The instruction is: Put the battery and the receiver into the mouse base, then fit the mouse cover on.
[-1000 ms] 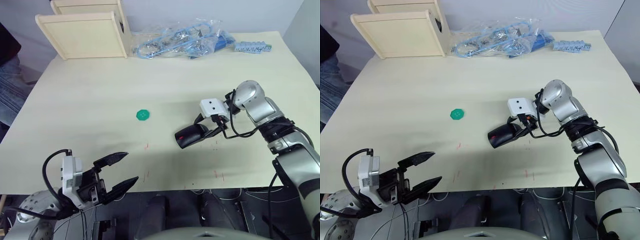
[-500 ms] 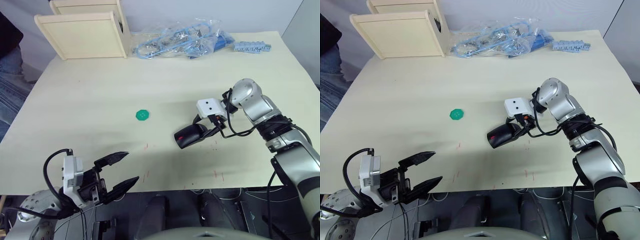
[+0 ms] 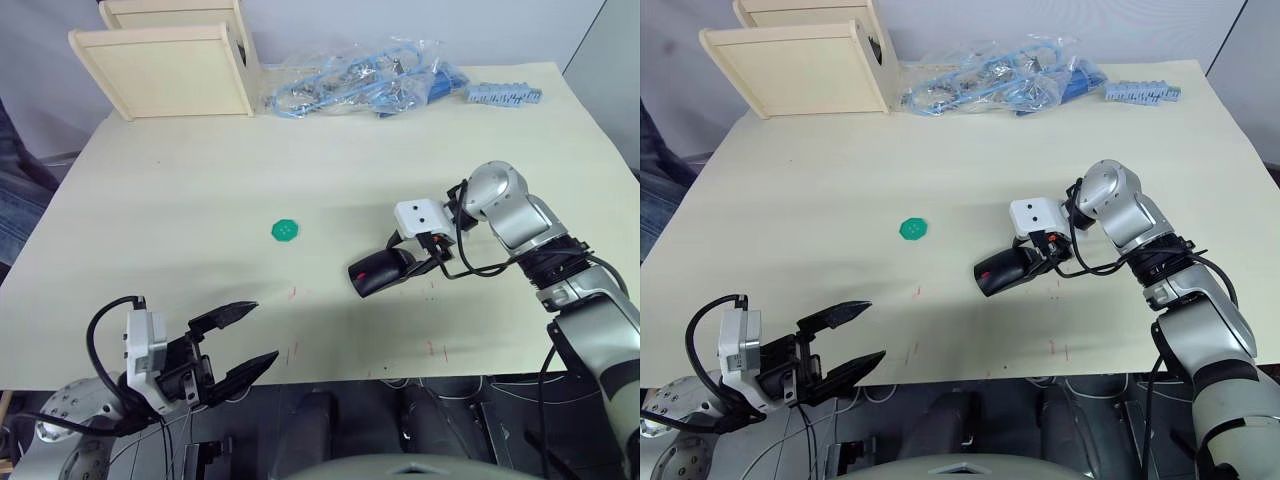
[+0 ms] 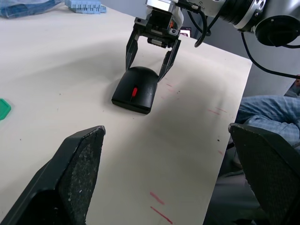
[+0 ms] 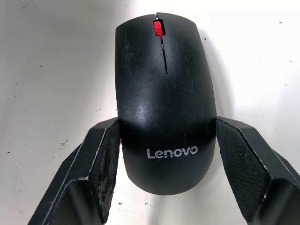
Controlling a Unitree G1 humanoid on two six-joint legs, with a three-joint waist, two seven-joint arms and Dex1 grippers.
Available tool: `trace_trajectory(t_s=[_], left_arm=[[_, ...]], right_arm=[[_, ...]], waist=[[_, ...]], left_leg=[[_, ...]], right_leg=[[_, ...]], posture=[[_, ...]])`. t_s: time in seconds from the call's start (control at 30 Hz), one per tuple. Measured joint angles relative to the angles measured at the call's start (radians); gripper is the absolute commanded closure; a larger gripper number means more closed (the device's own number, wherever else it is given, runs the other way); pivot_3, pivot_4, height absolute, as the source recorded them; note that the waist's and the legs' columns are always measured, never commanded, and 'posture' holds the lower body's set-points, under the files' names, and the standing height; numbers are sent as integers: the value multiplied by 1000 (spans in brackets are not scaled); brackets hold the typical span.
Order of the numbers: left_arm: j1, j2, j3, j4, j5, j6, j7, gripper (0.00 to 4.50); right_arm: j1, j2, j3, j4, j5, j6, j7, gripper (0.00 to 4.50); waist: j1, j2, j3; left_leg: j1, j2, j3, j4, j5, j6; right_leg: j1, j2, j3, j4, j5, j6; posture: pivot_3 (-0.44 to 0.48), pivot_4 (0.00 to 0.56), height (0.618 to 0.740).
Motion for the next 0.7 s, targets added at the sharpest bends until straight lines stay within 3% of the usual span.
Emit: trace_trajectory(t_s=[0.7], left_arm=[[3,0,0,0,0,0,-1,0]], right_arm=[[0,0,0,9,6,-11,6,1383]], waist=[[0,0,0]], left_leg=[[0,0,0,0,0,0]], right_leg=[[0,0,0,0,0,0]], posture=[[0,150,740]])
